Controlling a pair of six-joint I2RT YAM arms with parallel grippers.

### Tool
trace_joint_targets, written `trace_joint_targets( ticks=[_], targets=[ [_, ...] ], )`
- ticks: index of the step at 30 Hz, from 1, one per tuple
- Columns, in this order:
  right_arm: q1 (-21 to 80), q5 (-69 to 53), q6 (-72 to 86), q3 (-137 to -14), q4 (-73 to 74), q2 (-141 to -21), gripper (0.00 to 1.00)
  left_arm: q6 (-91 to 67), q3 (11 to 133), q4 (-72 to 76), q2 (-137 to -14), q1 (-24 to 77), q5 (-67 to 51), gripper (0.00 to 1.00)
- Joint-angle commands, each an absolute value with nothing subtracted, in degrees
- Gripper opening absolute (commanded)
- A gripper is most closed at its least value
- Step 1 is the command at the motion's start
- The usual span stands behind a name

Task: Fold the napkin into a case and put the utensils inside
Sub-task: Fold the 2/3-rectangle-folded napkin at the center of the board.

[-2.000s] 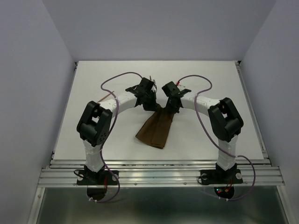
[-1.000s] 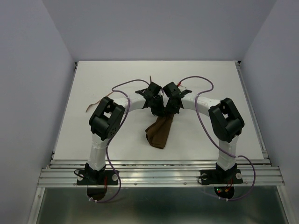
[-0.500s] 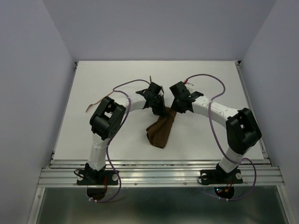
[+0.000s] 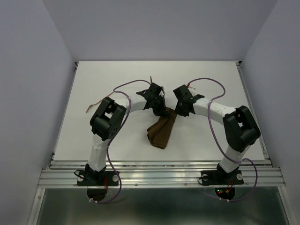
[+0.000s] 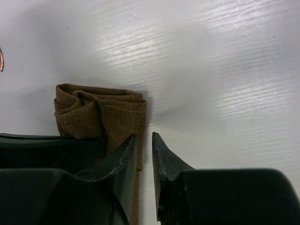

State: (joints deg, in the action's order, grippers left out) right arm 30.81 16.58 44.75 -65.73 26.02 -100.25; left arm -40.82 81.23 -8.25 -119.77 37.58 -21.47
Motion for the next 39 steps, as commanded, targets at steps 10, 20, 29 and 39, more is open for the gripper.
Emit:
trace_joint_targets(
  ticks=[10,20,29,39],
  targets=[
    [30.85,12.83,42.62,-67.41,20.83,-104.41,0.21,-38.67,81.21,-9.93,-118.3,38.41,-19.95,0.0],
    [30.85,11.25,44.91,-66.18,21.36,-106.87,0.17,-41.22,84.37,-11.95,-117.51,38.41,-20.39,0.0],
    [30.85,10.37,46.58,-66.18,21.71,-107.23,0.16,-46.57,86.92,-11.95,-120.14,38.58,-21.27,0.0],
    [30.85,10.11,47.37,-66.01,21.88,-107.58,0.16,-53.6,87.28,-11.42,-121.73,38.93,-20.75,0.0]
  ],
)
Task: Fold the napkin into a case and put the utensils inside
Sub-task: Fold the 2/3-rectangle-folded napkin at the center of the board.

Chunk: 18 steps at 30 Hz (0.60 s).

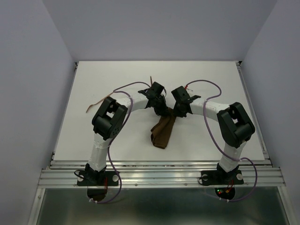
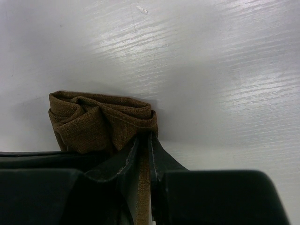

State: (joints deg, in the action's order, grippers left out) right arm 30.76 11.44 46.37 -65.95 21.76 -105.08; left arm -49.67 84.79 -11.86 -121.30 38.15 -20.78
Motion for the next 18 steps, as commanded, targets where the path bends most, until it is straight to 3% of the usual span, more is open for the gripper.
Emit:
trace_joint_targets(
  ticks=[1,7,13,18],
  targets=[
    [30.85,10.11,47.46,-66.01,21.8,-107.49,0.16,-54.22,87.28,-11.43,-121.82,39.02,-20.39,0.0],
    [30.85,10.19,47.46,-65.83,21.88,-107.32,0.16,-57.12,87.63,-12.04,-122.08,39.46,-19.42,0.0],
    [30.85,10.28,47.37,-65.74,21.97,-107.23,0.16,-57.83,85.96,-10.11,-120.59,39.81,-19.33,0.27],
    [30.85,10.37,47.37,-65.57,22.06,-107.14,0.16,-56.43,84.38,-9.41,-118.66,39.99,-19.42,0.37]
  ],
)
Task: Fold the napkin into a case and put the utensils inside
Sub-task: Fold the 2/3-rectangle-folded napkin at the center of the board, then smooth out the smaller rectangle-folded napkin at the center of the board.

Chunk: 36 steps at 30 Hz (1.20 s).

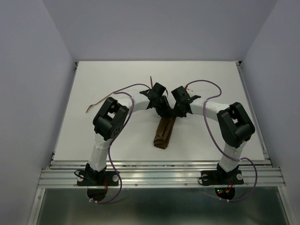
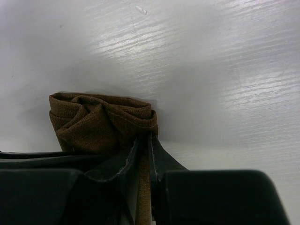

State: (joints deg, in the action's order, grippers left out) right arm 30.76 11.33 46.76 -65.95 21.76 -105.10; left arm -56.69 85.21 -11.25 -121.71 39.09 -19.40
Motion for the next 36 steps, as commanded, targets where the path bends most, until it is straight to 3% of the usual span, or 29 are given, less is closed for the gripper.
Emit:
trace_joint_targets(
  ticks=[1,4,12,22,30,33,36],
  targets=[
    [30.85,10.37,47.29,-65.57,22.06,-107.14,0.16,-56.43,83.77,-9.14,-117.78,39.99,-19.42,0.4],
    [30.85,10.55,47.29,-65.48,21.97,-107.05,0.16,-56.78,80.6,-6.86,-115.67,39.9,-19.78,0.48],
    [30.85,10.72,47.29,-65.74,22.24,-107.14,0.16,-55.2,75.94,-2.47,-111.71,39.9,-19.95,0.46],
    [30.85,12.65,46.23,-66.09,23.2,-105.74,0.17,-50.98,70.93,0.62,-103.01,40.17,-16.79,0.27],
    [30.85,13.09,45.79,-66.8,24.08,-104.59,0.17,-50.1,68.91,0.35,-103.54,40.08,-15.83,0.16],
    [30.85,13.53,45.44,-67.15,24.52,-104.15,0.19,-48.43,68.99,0.09,-103.8,39.99,-14.77,0.0],
    [30.85,14.06,45.18,-67.59,25.05,-104.15,0.2,-44.93,70.57,0.09,-104.67,39.99,-14.77,0.0]
  ],
)
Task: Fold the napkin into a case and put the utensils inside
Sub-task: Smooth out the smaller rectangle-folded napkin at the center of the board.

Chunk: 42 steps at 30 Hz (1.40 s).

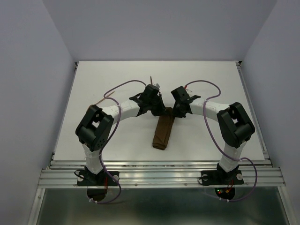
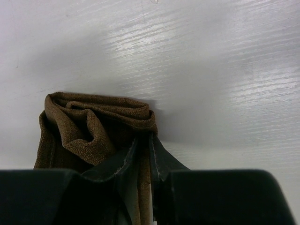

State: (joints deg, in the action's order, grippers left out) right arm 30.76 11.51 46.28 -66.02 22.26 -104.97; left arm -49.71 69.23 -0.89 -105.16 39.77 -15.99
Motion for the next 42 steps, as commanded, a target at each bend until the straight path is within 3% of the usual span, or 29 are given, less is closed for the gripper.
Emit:
trace_joint_targets(
  ticks=[1,8,13,20,22,28,30,42],
  targets=[
    [30.85,14.32,45.09,-67.76,25.31,-103.98,0.2,-43.43,70.92,-1.48,-105.46,39.99,-15.11,0.0],
    [30.85,16.87,44.12,-69.08,27.59,-101.61,0.22,-39.47,72.77,-0.79,-105.38,39.99,-18.54,0.0],
    [30.85,18.72,42.89,-69.7,29.36,-97.48,0.32,-37.01,72.42,-1.75,-100.21,40.08,-17.76,0.0],
    [30.85,13.89,37.27,-71.81,30.5,-94.92,0.58,-36.03,71.02,-5.18,-99.23,39.99,-16.96,0.01],
    [30.85,11.71,35.96,-71.02,29.8,-93.96,0.73,-36.39,68.56,-4.66,-98.18,39.99,-16.88,0.01],
    [30.85,4.16,31.04,-68.56,26.11,-92.64,0.96,-34.64,61.37,-4.66,-94.05,40.25,-19.41,0.0],
    [30.85,2.47,29.71,-68.38,25.49,-93.51,1.0,-33.49,59.16,-4.66,-93.34,40.86,-22.04,0.0],
    [30.24,6.15,31.37,-68.03,24.79,-99.4,0.99,-33.4,53.35,-1.67,-95.88,46.05,-26.19,0.0]
  ],
)
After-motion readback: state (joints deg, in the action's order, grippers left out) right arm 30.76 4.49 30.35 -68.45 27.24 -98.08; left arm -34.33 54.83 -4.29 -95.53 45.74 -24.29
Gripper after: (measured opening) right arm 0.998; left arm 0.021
